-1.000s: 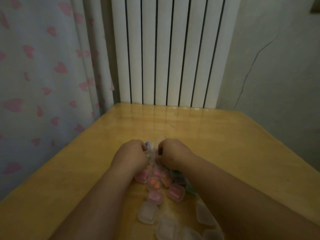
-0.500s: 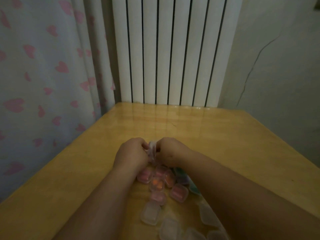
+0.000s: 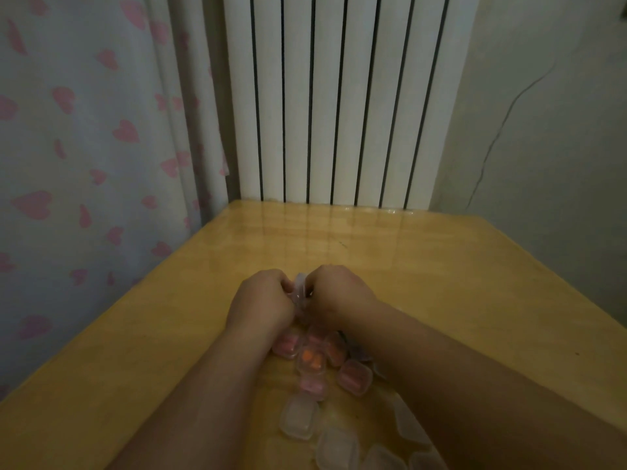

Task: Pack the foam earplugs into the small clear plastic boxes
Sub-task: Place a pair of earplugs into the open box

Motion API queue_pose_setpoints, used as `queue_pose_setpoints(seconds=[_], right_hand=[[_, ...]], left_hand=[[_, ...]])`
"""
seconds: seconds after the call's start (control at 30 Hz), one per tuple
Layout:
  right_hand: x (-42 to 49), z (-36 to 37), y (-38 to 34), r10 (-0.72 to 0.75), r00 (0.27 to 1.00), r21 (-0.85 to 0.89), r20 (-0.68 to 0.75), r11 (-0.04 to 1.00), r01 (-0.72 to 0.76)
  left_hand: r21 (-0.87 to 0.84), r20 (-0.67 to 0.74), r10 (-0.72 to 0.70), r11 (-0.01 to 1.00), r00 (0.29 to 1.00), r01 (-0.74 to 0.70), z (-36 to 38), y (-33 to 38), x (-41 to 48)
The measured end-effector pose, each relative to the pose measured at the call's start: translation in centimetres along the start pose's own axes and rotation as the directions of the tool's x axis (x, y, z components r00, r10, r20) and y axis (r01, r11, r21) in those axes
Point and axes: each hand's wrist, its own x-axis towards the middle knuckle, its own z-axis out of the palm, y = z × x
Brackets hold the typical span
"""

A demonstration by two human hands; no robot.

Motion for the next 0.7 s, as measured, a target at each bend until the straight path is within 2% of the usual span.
queue_pose_setpoints(seconds=[0.07,0.27,0.37,0.43,0.47,0.53,0.57,0.63,0.7], right_hand=[[-0.2,0.0,0.3,0.026,0.999,0.009,-0.025,1.0,-0.026],[-0.8,-0.2,2.6,0.12,0.954,0.195,-0.274,0.979,-0.067],[-2.4,-0.3,4.3,0.146,0.922,0.272,-0.358,0.961,-0.047],[-3.7,-0.4,5.3,0.155,0.911,0.327,-0.382,0.945,-0.023],[-4.4,-0.4,5.8,0.161,0.905,0.357,-0.393,0.934,-0.011],[-5.7,-0.5,6.4,0.172,0.898,0.417,-0.405,0.909,0.014],[-6.4,-0.6,6.6,0.173,0.897,0.447,-0.406,0.894,0.03],[-7.4,-0.8,6.9,0.162,0.897,0.511,-0.412,0.856,0.08],[-8.1,-0.9,7.1,0.148,0.894,0.561,-0.424,0.818,0.131]], left_hand=[[0.005,-0.007,-0.01,1.0,1.0,0.01,0.1,0.0,0.0],[0.107,-0.028,0.007,0.994,1.0,-0.004,0.6,-0.2,0.2],[0.189,-0.024,0.015,0.982,1.0,-0.01,0.7,0.1,0.1],[0.191,-0.078,0.046,0.981,0.996,-0.03,0.3,0.6,-0.1],[0.118,-0.122,0.087,0.99,0.989,-0.073,0.1,0.9,-0.2],[-0.135,-0.177,0.188,0.968,0.966,-0.213,-0.3,1.9,-0.9],[-0.254,-0.156,0.243,0.927,0.957,-0.277,-0.5,2.5,-1.3],[-0.433,-0.023,0.349,0.841,0.937,-0.324,-0.6,3.4,-2.3],[-0.5,0.061,0.402,0.804,0.913,-0.321,0.0,3.8,-2.9]])
